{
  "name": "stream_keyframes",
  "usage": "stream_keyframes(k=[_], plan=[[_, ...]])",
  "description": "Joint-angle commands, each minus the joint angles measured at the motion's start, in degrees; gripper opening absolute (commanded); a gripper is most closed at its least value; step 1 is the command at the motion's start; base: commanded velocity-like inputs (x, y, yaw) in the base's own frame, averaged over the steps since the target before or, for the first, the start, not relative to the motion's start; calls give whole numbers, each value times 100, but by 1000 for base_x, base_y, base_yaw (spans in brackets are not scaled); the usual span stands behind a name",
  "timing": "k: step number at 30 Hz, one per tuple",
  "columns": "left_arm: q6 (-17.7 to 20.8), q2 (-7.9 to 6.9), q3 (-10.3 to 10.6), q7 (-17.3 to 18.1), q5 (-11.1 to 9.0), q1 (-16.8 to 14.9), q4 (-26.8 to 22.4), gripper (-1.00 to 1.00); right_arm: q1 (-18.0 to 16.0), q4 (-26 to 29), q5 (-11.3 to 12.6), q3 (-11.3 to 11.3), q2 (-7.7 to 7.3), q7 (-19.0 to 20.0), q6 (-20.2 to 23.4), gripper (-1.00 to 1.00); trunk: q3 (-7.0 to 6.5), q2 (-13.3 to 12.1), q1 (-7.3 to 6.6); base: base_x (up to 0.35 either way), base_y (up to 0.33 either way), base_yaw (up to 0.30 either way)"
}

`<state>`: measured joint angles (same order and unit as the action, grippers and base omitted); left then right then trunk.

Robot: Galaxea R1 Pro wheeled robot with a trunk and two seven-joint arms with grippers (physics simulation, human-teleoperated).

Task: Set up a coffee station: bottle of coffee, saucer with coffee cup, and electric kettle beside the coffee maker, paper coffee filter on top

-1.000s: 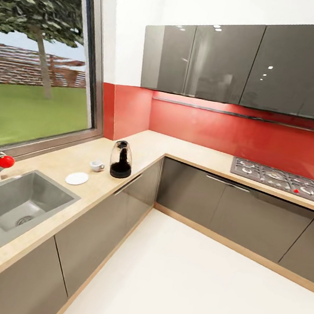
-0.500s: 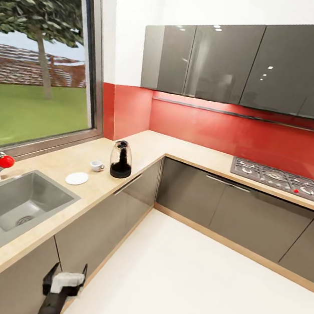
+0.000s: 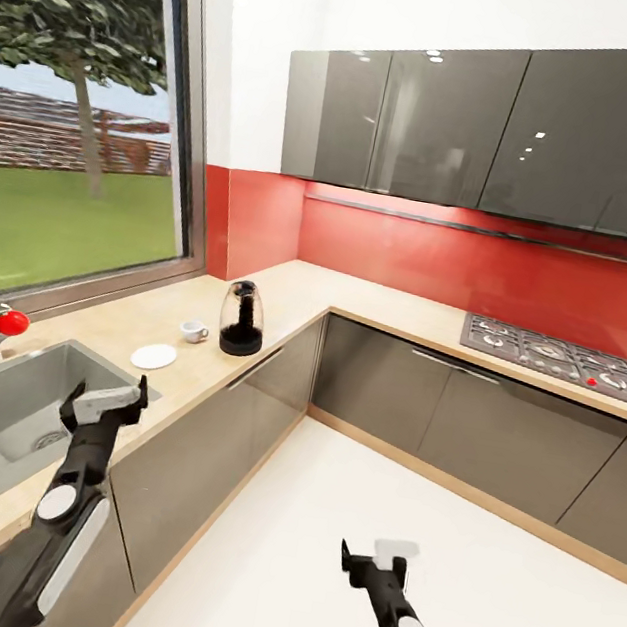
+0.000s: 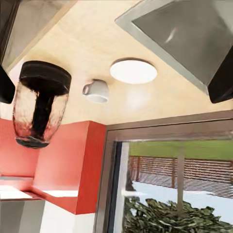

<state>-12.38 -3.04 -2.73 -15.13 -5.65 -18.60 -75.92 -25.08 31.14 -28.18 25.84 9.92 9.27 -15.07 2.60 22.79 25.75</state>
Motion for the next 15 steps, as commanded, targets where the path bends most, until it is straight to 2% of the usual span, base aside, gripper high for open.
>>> stream_keyframes(k=[1,3,4,6,7,8,9,10,12,13,15], plan=[[195,-18,-39,7,-76,-94,-66,100,-64,3,-35,11,8,51,-22,100,15,13,3,0,0,0],[950,-105,-173,105,-108,-395,-312,100,-323,5,-31,-87,8,126,-16,100,15,13,3,0,0,0],[1116,-139,-193,145,-112,-469,-369,100,-396,5,-29,-101,8,156,-12,100,15,13,3,0,0,0],[1756,-321,-239,375,-122,-769,-548,100,-718,3,-1,-135,8,296,19,100,15,13,3,0,0,0],[2087,-421,-251,522,-125,-913,-604,100,-900,-2,89,-143,8,351,36,100,15,13,3,0,0,0],[2424,-510,-259,684,-127,-1045,-640,100,-1088,-14,278,-148,8,387,75,100,15,13,3,0,0,0],[2756,-581,-263,864,-128,-1164,-663,100,-1275,-22,569,-154,8,408,170,100,15,13,3,0,0,0],[2913,-609,-263,960,-128,-1215,-672,100,-1368,-25,739,-160,8,415,247,100,15,13,3,0,0,0],[3431,-685,-260,1415,-109,-1349,-691,100,-1699,-13,1462,-262,8,436,756,100,15,13,3,0,0,0],[3527,-698,-257,1544,-99,-1368,-694,100,-1772,-4,1627,-308,8,441,916,100,15,13,3,0,0,0],[3792,-758,-250,2103,-65,-1411,-697,100,-2002,84,2158,-552,8,448,1566,100,15,13,3,0,0,0]])
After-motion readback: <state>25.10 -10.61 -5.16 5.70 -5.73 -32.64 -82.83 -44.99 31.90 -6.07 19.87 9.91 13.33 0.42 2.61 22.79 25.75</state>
